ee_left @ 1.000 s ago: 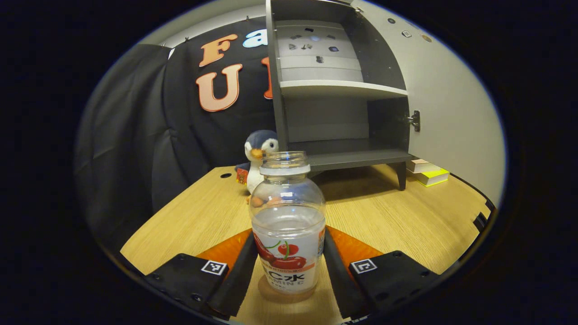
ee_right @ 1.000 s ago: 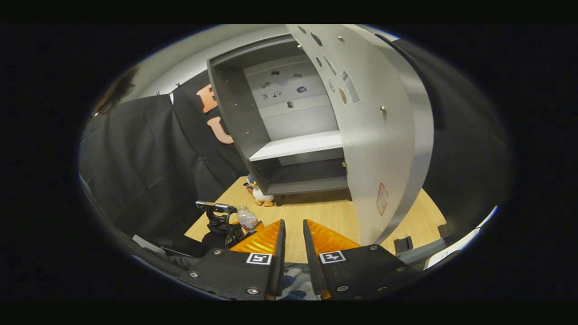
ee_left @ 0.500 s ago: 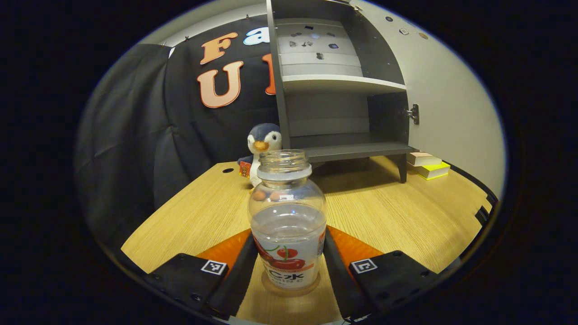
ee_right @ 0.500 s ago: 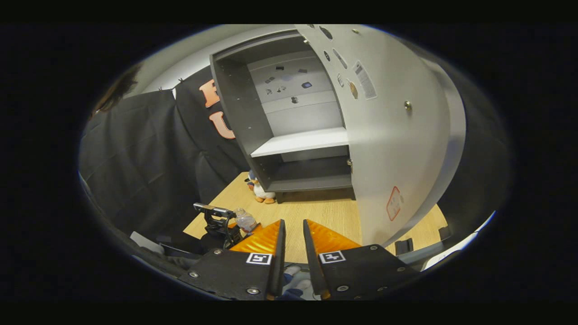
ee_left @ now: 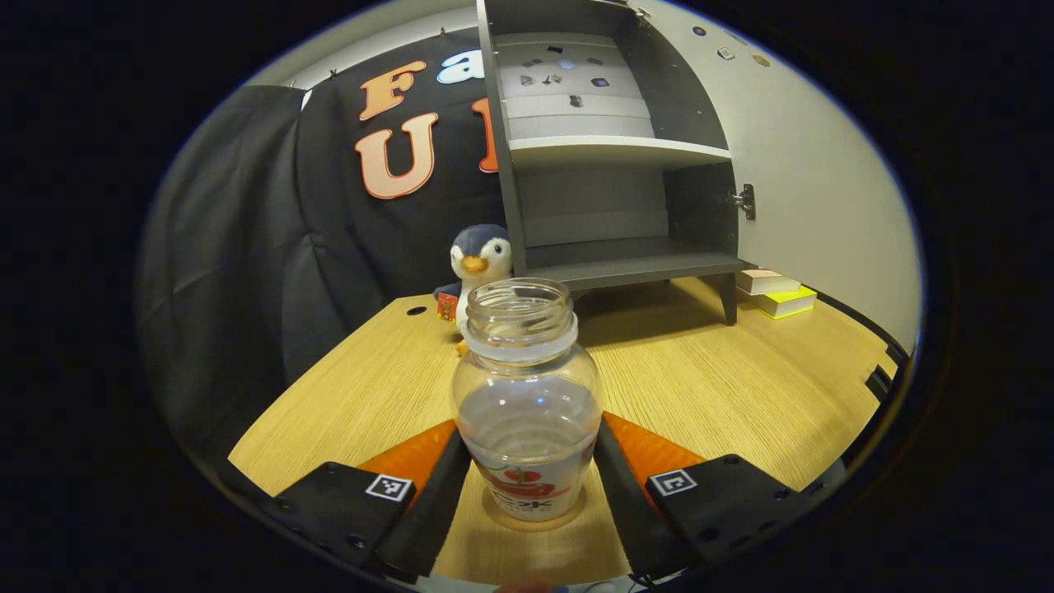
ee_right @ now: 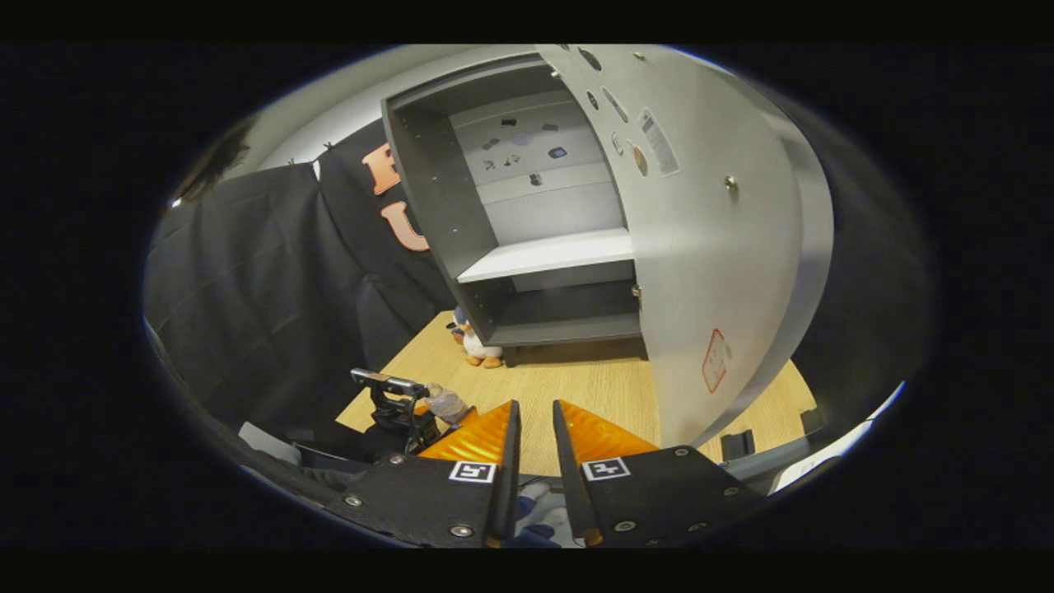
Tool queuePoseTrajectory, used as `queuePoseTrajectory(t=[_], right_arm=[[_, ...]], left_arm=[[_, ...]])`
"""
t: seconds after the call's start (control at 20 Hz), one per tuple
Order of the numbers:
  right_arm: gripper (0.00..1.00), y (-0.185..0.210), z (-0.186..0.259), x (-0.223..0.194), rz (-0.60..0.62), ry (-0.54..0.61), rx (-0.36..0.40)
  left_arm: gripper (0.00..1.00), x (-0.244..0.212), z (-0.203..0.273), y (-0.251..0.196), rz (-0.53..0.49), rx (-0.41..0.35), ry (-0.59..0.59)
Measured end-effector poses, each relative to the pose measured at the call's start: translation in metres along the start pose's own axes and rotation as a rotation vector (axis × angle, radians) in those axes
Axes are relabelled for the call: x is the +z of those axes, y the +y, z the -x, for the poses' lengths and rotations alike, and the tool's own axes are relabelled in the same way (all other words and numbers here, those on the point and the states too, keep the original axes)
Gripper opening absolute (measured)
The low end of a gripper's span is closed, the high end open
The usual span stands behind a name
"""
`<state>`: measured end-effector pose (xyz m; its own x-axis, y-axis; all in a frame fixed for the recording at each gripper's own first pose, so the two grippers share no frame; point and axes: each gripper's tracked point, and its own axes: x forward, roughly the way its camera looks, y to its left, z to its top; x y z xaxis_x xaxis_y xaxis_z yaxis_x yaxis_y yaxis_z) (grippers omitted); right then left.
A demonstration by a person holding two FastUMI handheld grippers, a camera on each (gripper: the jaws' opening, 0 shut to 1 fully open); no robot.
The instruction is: Open the cabinet door with the right hand, grasp the bottle in the cabinet with the left hand and place it on the coaster, then close the cabinet door with the right hand.
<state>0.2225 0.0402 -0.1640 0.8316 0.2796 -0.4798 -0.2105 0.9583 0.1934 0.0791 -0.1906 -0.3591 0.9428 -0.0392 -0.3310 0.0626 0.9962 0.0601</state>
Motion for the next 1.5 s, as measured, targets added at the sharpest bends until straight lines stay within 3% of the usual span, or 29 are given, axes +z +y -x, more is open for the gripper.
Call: queuePoseTrajectory(t=[0.45, 0.9, 1.35, 1.4, 1.45, 1.5], right_arm=[[0.24, 0.000, -0.002, 0.001, 0.000, -0.018, 0.022], [0.24, -0.005, -0.006, 0.015, -0.004, -0.107, 0.040], [0.24, -0.027, 0.064, 0.097, 0.031, -0.332, 0.014], [0.24, -0.037, 0.073, 0.105, 0.055, -0.357, -0.008], [0.36, -0.045, 0.081, 0.113, 0.073, -0.376, -0.023], [0.37, -0.051, 0.091, 0.120, 0.079, -0.394, -0.034]], left_arm=[[0.98, 0.025, 0.012, 0.006, -0.015, 0.009, -0.035], [0.98, 0.104, 0.039, 0.007, -0.030, 0.003, -0.155], [1.00, 0.213, 0.080, -0.019, -0.001, -0.083, -0.277], [0.95, 0.222, 0.084, -0.027, -0.005, -0.105, -0.291], [0.97, 0.227, 0.088, -0.032, -0.016, -0.117, -0.299], [0.98, 0.232, 0.089, -0.037, -0.026, -0.127, -0.302]])
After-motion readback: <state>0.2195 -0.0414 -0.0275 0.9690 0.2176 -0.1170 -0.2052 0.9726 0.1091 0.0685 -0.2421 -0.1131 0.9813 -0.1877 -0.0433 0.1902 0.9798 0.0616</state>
